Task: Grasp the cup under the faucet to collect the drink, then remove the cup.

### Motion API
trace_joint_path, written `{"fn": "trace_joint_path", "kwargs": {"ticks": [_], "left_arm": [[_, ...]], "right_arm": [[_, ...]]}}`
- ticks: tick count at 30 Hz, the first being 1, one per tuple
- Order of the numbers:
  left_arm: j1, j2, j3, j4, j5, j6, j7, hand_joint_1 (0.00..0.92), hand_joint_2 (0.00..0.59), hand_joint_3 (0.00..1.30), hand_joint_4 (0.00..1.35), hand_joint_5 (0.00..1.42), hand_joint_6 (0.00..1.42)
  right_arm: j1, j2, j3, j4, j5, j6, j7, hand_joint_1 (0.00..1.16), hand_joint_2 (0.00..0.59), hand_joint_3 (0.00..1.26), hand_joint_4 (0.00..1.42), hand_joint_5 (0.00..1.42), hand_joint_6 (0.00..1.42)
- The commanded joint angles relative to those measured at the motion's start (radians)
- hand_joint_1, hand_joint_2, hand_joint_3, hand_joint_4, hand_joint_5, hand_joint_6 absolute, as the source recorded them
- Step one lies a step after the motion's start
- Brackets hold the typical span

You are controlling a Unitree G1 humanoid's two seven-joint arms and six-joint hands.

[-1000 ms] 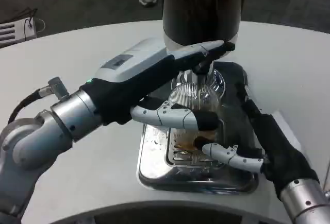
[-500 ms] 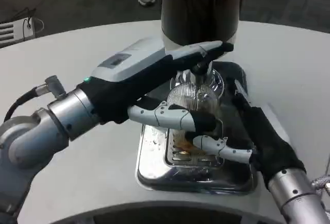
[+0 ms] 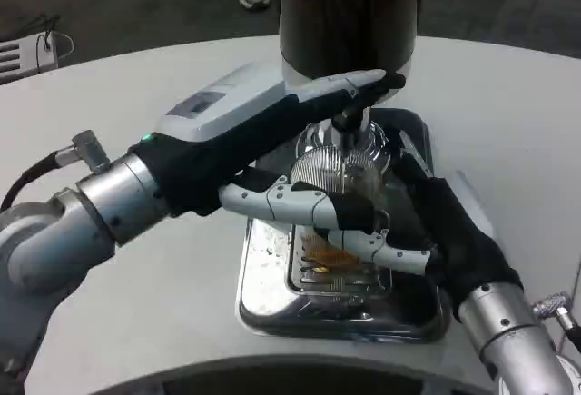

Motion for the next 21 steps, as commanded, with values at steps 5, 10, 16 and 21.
{"fn": "trace_joint_path", "kwargs": {"ticks": [5, 10, 16, 21], "left_arm": [[0.067, -0.024, 0.056, 0.001, -0.032, -0.038, 0.046, 0.0, 0.005, 0.16, 0.08, 0.17, 0.25], [0.111, -0.066, 0.11, -0.013, -0.048, -0.055, 0.117, 0.0, 0.01, 0.15, 0.06, 0.16, 0.26], [0.15, -0.099, 0.154, -0.046, -0.063, -0.054, 0.169, 0.0, 0.013, 0.15, 0.06, 0.16, 0.27], [0.192, -0.118, 0.193, -0.08, -0.087, -0.055, 0.198, 0.0, 0.02, 0.16, 0.08, 0.18, 0.29]], "right_arm": [[-0.005, -0.001, 0.008, 0.021, 0.019, -0.024, -0.009, 0.81, 0.197, 0.0, 0.0, 0.03, 0.02], [-0.005, -0.003, 0.008, 0.021, 0.025, -0.026, -0.007, 0.8, 0.197, 0.0, 0.0, 0.03, 0.02], [-0.007, -0.008, 0.009, 0.019, 0.03, -0.027, -0.004, 0.8, 0.197, 0.0, 0.0, 0.03, 0.02], [-0.005, -0.013, 0.009, 0.018, 0.035, -0.029, -0.003, 0.8, 0.197, 0.0, 0.0, 0.03, 0.02]]}}
